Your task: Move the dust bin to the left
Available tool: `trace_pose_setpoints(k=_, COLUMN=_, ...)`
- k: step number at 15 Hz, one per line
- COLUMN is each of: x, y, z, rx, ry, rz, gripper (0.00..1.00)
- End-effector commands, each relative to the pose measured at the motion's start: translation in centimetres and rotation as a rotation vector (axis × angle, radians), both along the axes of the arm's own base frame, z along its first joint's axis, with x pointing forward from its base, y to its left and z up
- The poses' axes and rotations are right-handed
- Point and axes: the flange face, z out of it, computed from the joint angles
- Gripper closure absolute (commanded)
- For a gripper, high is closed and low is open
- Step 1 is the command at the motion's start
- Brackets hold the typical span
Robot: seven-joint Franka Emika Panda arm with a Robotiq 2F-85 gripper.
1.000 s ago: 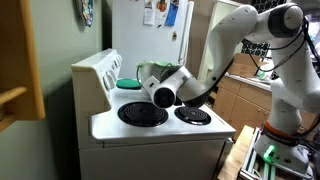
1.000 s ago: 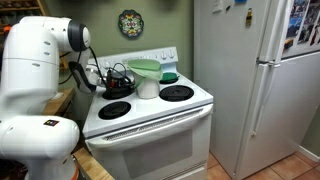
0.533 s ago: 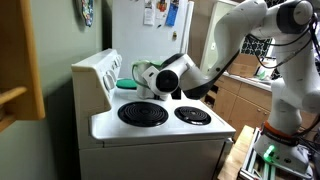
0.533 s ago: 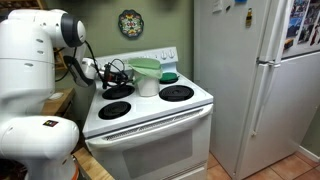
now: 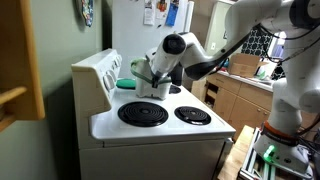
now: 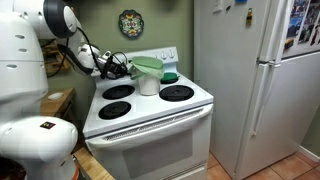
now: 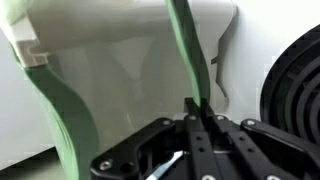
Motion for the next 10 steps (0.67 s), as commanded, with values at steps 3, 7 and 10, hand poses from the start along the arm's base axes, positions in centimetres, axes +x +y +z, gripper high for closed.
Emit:
trace_pose_setpoints(k=3, x=-0.1, y=0.4, z=-0.5, rx=-0.003, ry=0.008, rz=0.003, gripper=0.93)
trace_pose_setpoints(k=7, x=0.1, y=0.6, z=1.4, rx=0.057, ry=0.006, rz=0.013, gripper=0.97)
trace_pose_setpoints(k=10, x=0.9, y=0.9, z=4.3, rx=0.183, ry=0.028, rz=0.01, gripper=0.97)
